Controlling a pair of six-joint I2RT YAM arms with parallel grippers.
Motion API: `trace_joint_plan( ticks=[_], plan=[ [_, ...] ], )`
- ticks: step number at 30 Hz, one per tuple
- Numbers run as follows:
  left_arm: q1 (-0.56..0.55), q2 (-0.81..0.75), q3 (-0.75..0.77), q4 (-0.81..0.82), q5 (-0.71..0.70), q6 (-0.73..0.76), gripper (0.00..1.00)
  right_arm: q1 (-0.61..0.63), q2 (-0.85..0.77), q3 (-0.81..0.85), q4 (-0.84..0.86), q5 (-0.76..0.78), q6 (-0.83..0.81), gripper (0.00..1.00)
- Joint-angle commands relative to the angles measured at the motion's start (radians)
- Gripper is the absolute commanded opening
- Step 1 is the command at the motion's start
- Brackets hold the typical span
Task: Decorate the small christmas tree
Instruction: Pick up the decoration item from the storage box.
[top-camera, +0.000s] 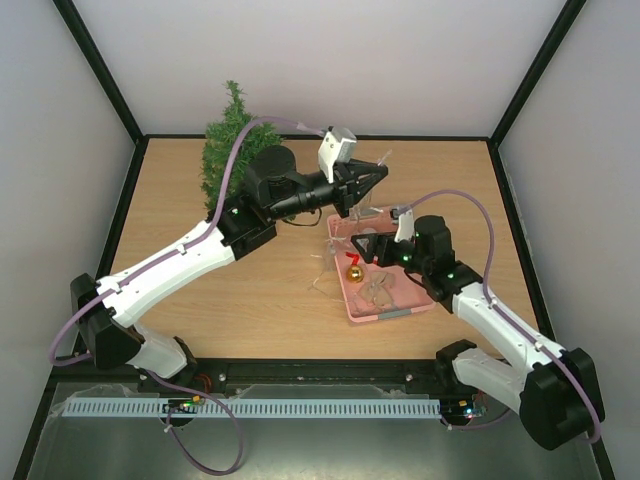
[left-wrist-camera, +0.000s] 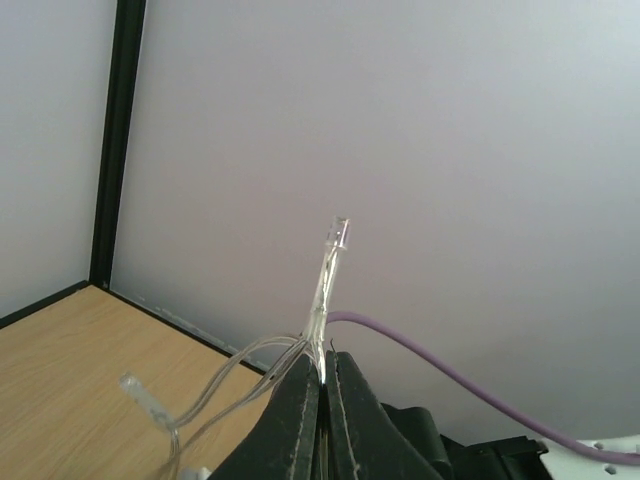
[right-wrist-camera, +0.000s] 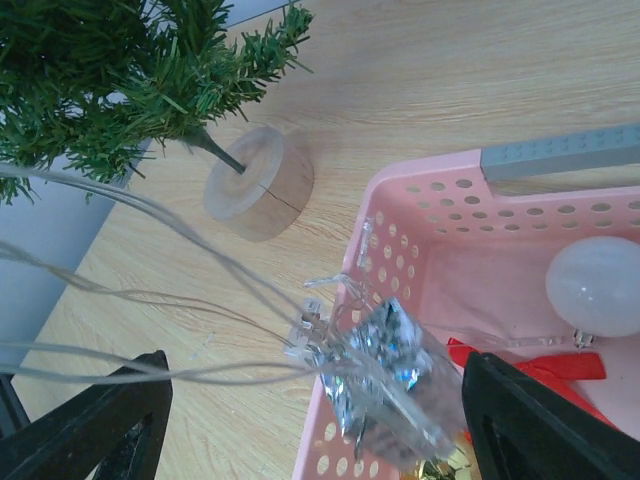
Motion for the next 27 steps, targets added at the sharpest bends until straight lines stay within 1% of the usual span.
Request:
trace_joint_plan(
  ticks=[1, 7, 11, 14, 19, 27],
  plan=[
    [0.000, -0.016, 0.035, 0.074, 0.028, -0.031, 0.02, 0.009, 0.003, -0.029, 0.104, -0.019, -0.042, 0.78],
    [0.001, -0.016, 0.043, 0.085, 0.033, -0.042, 0.02, 0.023, 0.014, -0.074, 0.169, -0.018, -0.066, 0.76],
    [0.000, -0.015, 0.049, 0.087, 0.034, -0.042, 0.02, 0.024, -0.030, -0.123, 0.225, 0.003, -0.090, 0.73],
    [0.000, -0.013, 0.055, 0.091, 0.035, -0.045, 0.02, 0.024, -0.054, -0.144, 0.243, 0.022, -0.099, 0.73],
    [0.001, -0.012, 0.055, 0.104, 0.048, -0.059, 0.02, 0.026, -0.064, -0.154, 0.285, 0.018, -0.109, 0.73],
    [0.001, -0.013, 0.050, 0.110, 0.052, -0.063, 0.02, 0.026, -0.015, -0.136, 0.311, -0.032, -0.126, 0.73]
  ],
)
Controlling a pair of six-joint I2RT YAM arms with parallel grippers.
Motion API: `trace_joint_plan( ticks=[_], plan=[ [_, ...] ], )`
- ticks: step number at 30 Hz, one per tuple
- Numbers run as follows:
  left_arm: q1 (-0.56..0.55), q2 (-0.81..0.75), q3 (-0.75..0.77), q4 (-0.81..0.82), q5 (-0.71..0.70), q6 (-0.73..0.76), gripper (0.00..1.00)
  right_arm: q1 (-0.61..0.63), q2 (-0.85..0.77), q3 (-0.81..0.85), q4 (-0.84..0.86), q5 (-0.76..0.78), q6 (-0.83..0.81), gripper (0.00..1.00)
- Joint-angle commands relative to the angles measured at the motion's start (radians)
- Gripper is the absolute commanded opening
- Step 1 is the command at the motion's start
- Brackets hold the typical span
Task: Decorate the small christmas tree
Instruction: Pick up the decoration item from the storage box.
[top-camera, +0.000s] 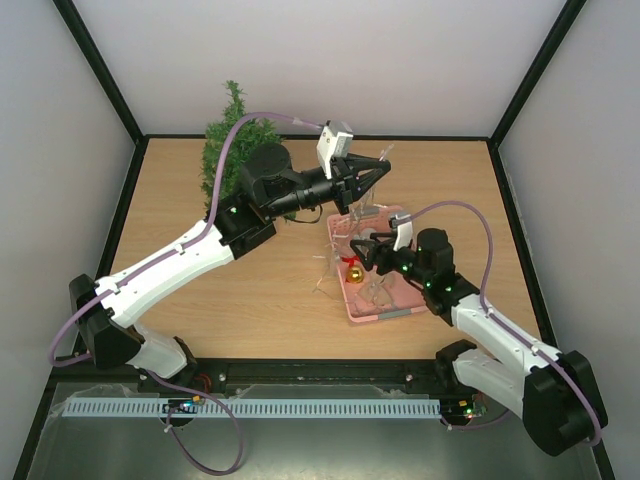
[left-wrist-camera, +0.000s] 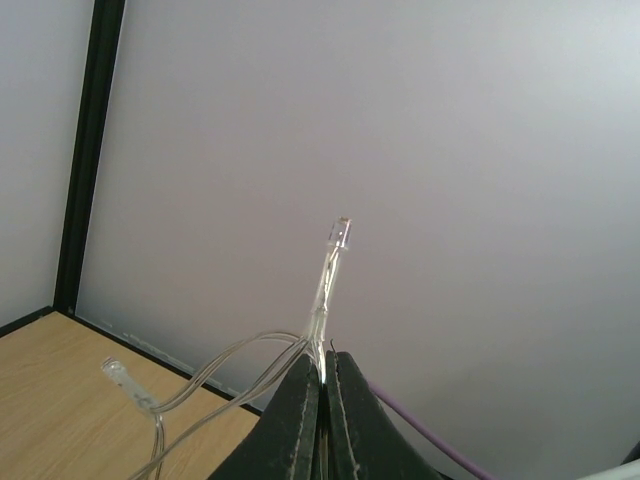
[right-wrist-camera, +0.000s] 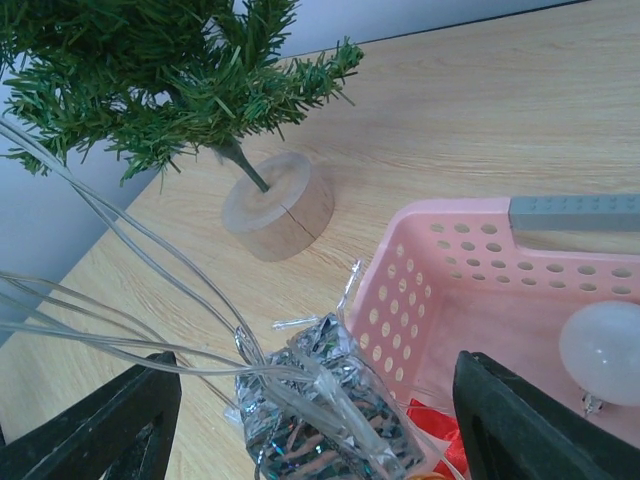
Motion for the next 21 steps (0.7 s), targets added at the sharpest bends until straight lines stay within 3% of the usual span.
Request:
trace_joint_plan(
  ticks=[1, 7, 12, 14, 21],
  plan=[
    [0.001, -0.012, 0.032, 0.056, 0.016, -0.010, 0.02, 0.007, 0.034, 0.009, 0.058, -0.042, -0.027, 0.73],
    [0.000, -0.015, 0.030, 0.052, 0.007, 0.000, 0.02, 0.016, 0.061, 0.012, 0.044, -0.049, -0.037, 0.68],
    [0.001, -0.021, 0.031, 0.033, -0.012, 0.023, 0.02, 0.016, 0.001, -0.001, 0.035, 0.026, -0.037, 0.39],
    [0.000, -0.024, 0.030, 0.017, -0.032, 0.046, 0.02, 0.016, -0.030, 0.002, 0.007, 0.043, -0.030, 0.33],
    [-0.002, -0.038, 0.013, -0.114, -0.247, 0.170, 0.02, 0.016, -0.186, 0.013, -0.146, 0.136, 0.065, 0.31]
  ],
)
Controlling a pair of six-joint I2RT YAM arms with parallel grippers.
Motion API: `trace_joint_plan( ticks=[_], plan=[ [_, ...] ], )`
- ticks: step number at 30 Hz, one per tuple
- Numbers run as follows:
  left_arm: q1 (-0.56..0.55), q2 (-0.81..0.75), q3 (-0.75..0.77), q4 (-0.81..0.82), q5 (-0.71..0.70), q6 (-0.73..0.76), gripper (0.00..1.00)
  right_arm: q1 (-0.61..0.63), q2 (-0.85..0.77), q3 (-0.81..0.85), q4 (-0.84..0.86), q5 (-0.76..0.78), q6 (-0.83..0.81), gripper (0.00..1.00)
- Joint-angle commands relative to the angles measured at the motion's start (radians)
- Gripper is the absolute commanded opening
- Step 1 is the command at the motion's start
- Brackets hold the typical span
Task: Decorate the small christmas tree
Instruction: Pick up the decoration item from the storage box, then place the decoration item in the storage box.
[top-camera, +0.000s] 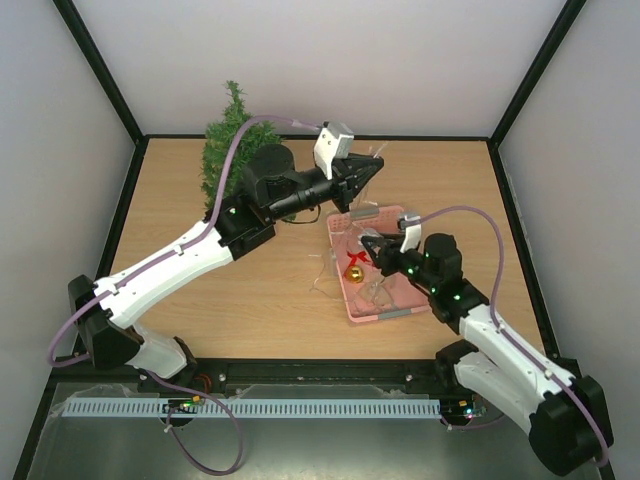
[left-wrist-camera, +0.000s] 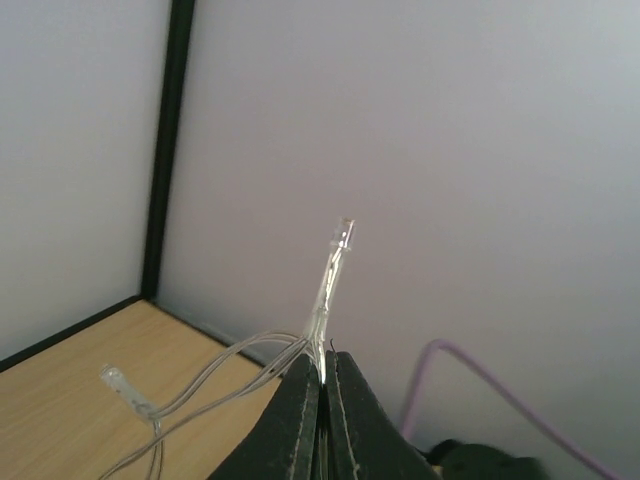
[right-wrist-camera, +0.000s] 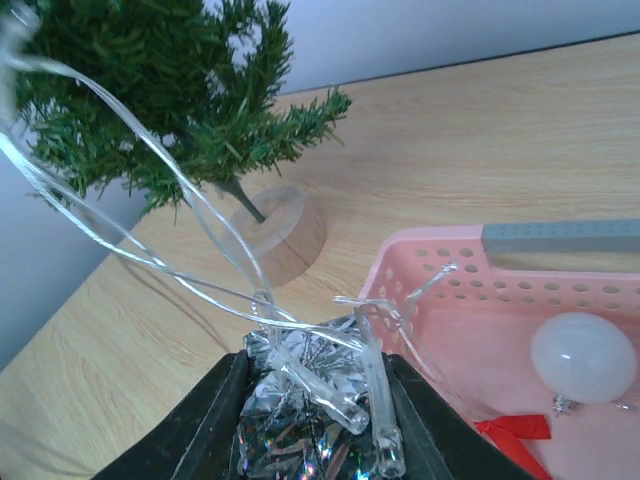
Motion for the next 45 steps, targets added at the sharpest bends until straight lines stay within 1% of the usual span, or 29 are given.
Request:
trace_joint_plan(
  ticks=[1, 11, 16, 18, 20, 23, 27, 30, 33, 36, 38, 41, 45],
  plan=[
    [-0.001, -0.035, 0.006, -0.072, -0.167, 0.095, 0.02, 0.004, -0.113, 0.013, -0.118, 0.111, 0.065, 0.31],
    [0.000, -0.052, -0.027, -0.191, -0.386, 0.180, 0.03, 0.004, -0.257, 0.046, -0.351, 0.277, 0.157, 0.31],
    [0.006, -0.049, -0.028, -0.248, -0.502, 0.231, 0.02, 0.004, -0.336, 0.095, -0.460, 0.387, 0.204, 0.31],
    [0.012, -0.052, -0.034, -0.273, -0.526, 0.232, 0.02, 0.004, -0.368, 0.119, -0.484, 0.415, 0.211, 0.31],
    [0.015, -0.069, -0.050, -0.271, -0.505, 0.226, 0.02, 0.004, -0.388, 0.123, -0.486, 0.425, 0.218, 0.31],
    [0.018, -0.100, -0.072, -0.247, -0.384, 0.199, 0.02, 0.004, -0.376, 0.104, -0.476, 0.436, 0.231, 0.31],
    [0.018, -0.141, -0.070, -0.193, -0.182, 0.144, 0.02, 0.004, -0.295, 0.086, -0.459, 0.425, 0.253, 0.33],
    [0.017, -0.173, -0.054, -0.157, -0.108, 0.106, 0.02, 0.004, -0.205, 0.097, -0.487, 0.448, 0.253, 0.35],
    [0.016, -0.204, -0.033, -0.157, -0.117, 0.107, 0.03, 0.004, -0.114, 0.132, -0.544, 0.476, 0.253, 0.44],
    [0.018, -0.235, -0.028, -0.173, -0.178, 0.124, 0.02, 0.004, -0.047, 0.182, -0.582, 0.492, 0.257, 0.58],
    [0.017, -0.255, -0.028, -0.186, -0.213, 0.137, 0.02, 0.004, -0.021, 0.211, -0.592, 0.514, 0.255, 0.64],
    [0.016, -0.285, -0.027, -0.201, -0.243, 0.149, 0.02, 0.004, 0.012, 0.264, -0.616, 0.580, 0.227, 0.69],
    [0.017, -0.319, -0.002, -0.235, -0.245, 0.152, 0.02, -0.004, 0.101, 0.328, -0.636, 0.715, 0.154, 0.70]
  ],
)
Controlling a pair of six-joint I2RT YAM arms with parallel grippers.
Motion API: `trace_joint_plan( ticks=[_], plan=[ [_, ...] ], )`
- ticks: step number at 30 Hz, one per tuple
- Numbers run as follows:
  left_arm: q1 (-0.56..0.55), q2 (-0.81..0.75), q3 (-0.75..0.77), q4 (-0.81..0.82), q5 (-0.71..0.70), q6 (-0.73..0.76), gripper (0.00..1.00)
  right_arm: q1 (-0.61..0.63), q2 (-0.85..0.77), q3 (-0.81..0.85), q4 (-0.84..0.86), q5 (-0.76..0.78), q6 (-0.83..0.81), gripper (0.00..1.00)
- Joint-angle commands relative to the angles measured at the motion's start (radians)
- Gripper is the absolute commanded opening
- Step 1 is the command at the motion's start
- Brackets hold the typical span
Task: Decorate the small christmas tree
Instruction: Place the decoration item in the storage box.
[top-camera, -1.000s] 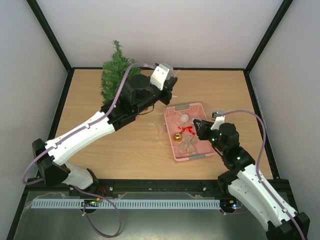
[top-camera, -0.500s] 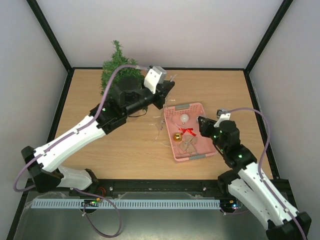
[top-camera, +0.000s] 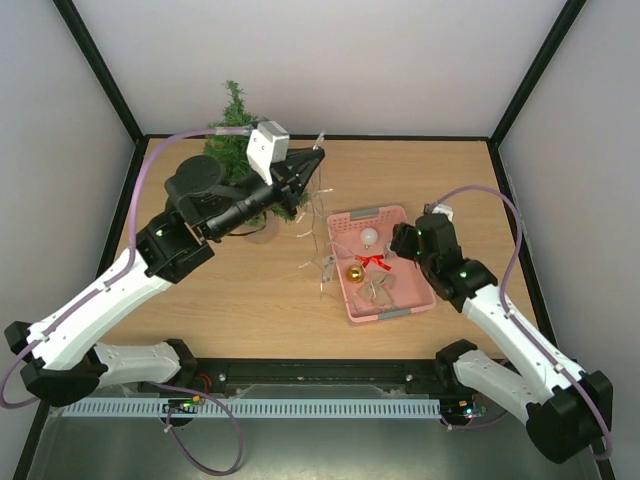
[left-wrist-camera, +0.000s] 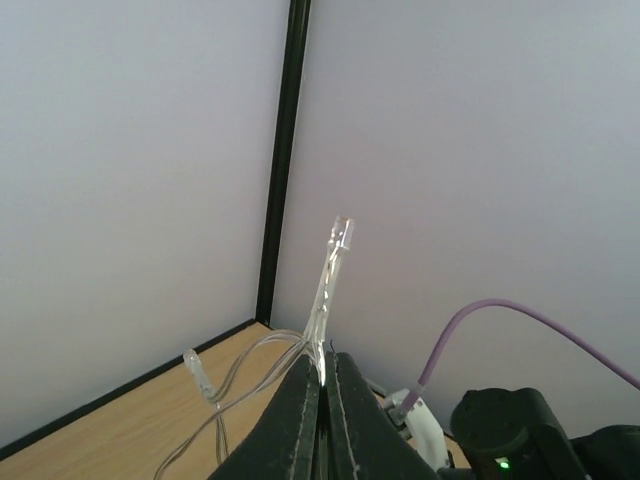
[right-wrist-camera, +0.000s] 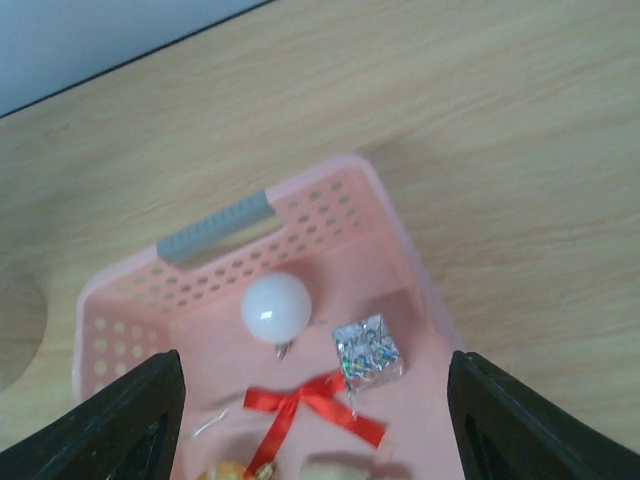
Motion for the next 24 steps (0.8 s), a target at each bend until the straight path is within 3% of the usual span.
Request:
trace_joint_plan(
  ticks=[1, 6, 11, 17, 24],
  plan=[
    [0.000, -0.049, 0.061, -0.032, -0.022, 0.019, 0.02, -0.017, 0.105, 0.084, -0.045, 0.171, -0.089, 0.70],
    [0.000, -0.100, 0.086, -0.070, -0.041, 0.045, 0.02, -0.122, 0.297, 0.136, -0.022, 0.045, -0.166, 0.65],
    [0.000, -0.151, 0.054, -0.093, -0.106, 0.088, 0.02, -0.165, 0.428, 0.152, 0.010, 0.011, -0.225, 0.63],
    [0.001, -0.204, 0.041, -0.131, -0.159, 0.123, 0.02, -0.184, 0.529, 0.181, 0.040, 0.025, -0.254, 0.47],
    [0.001, -0.256, 0.094, -0.199, -0.221, 0.153, 0.02, -0.203, 0.584, 0.210, 0.045, 0.148, -0.272, 0.25]
  ],
)
